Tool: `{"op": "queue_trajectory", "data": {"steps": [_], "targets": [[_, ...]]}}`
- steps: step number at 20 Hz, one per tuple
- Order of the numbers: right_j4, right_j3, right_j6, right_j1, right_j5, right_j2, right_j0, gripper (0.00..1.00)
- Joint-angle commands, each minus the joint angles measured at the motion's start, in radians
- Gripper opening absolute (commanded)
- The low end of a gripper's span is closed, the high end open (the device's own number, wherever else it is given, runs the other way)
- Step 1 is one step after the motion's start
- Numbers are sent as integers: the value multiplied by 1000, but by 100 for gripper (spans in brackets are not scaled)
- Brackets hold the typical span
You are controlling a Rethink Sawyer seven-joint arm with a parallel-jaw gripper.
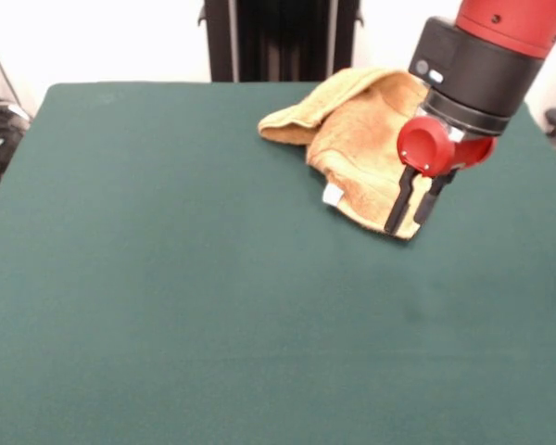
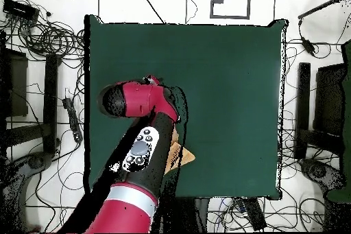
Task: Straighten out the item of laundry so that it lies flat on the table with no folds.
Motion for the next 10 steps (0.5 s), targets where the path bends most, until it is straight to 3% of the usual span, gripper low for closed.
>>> {"op": "queue_trajectory", "data": {"steps": [1, 10], "targets": [[52, 155, 365, 23, -109, 95, 13, 100], [66, 229, 374, 0, -198, 140, -20, 100]]}}
